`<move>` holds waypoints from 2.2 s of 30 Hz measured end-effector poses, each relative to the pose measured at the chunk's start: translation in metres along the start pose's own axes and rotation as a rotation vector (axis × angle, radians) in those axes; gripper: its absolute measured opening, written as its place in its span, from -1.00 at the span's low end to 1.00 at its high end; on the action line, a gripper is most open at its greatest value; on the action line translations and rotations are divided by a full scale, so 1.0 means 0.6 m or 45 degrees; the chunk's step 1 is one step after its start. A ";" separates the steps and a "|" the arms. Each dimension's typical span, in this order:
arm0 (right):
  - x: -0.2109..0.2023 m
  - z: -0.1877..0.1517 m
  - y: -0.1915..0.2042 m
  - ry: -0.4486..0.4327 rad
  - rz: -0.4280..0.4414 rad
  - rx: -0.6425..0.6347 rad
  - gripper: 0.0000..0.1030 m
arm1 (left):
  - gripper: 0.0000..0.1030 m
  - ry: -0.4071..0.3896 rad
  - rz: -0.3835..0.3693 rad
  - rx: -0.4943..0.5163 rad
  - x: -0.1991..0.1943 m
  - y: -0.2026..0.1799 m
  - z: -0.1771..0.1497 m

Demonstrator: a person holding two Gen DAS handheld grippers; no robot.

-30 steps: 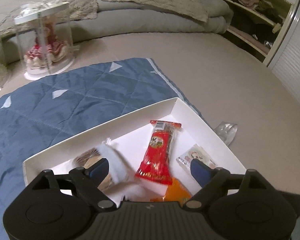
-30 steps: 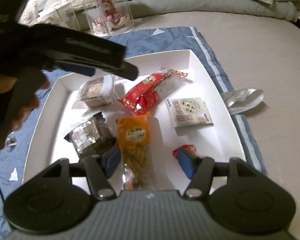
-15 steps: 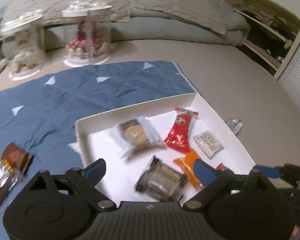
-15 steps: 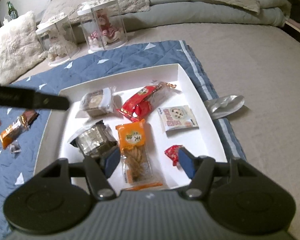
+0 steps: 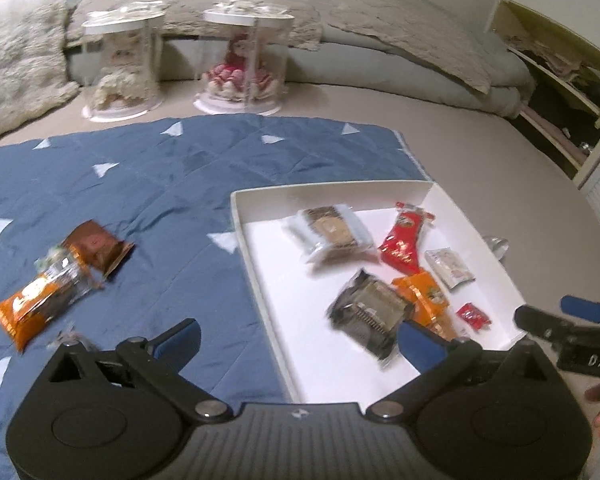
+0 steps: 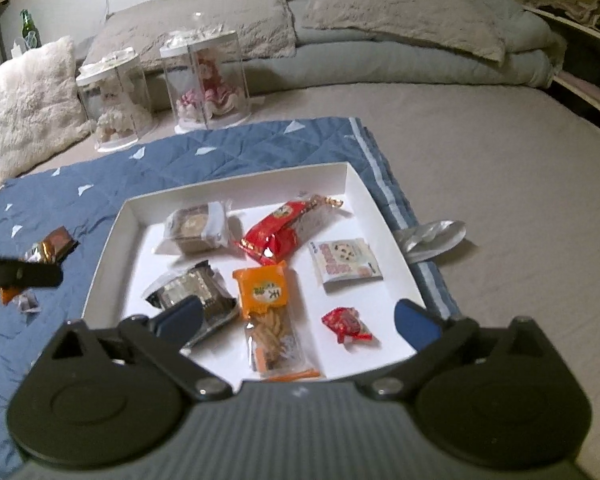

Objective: Organize snacks
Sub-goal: 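Open both grippers to drop the packets into the white box and withdraw, then grasp the small white wrapped sweet with the right gripper while the left grasps the orange bread packet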

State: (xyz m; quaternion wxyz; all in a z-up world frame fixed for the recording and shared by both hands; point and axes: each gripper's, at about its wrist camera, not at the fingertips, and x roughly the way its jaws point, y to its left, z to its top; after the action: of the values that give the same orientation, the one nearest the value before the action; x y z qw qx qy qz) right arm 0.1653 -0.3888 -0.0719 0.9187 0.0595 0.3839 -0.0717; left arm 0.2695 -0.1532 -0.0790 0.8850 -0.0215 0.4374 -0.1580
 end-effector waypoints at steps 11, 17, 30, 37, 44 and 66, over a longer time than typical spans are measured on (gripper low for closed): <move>-0.010 -0.003 0.041 -0.017 0.006 -0.074 0.99 | 1.00 -0.031 0.068 -0.035 -0.032 0.056 -0.029; -0.005 -0.001 0.071 -0.011 0.026 -0.125 0.99 | 1.00 -0.036 0.121 -0.070 -0.043 0.095 -0.034; 0.017 0.013 0.159 -0.004 0.112 -0.188 0.99 | 1.00 -0.073 0.228 -0.186 -0.082 0.201 -0.043; 0.028 0.017 0.219 -0.007 0.178 -0.220 0.99 | 1.00 -0.101 0.291 -0.260 -0.109 0.264 -0.048; 0.054 0.012 0.295 0.008 0.304 -0.301 0.99 | 1.00 -0.126 0.320 -0.349 -0.121 0.324 -0.051; 0.199 -0.007 0.519 0.116 0.728 -0.580 0.63 | 0.97 -0.158 0.131 -0.445 0.013 0.417 0.014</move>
State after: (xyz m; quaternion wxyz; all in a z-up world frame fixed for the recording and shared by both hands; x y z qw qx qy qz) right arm 0.3010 -0.0924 -0.1432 0.8733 -0.0384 0.3983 0.2780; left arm 0.3454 0.0812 -0.1238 0.9001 -0.1619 0.4032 -0.0324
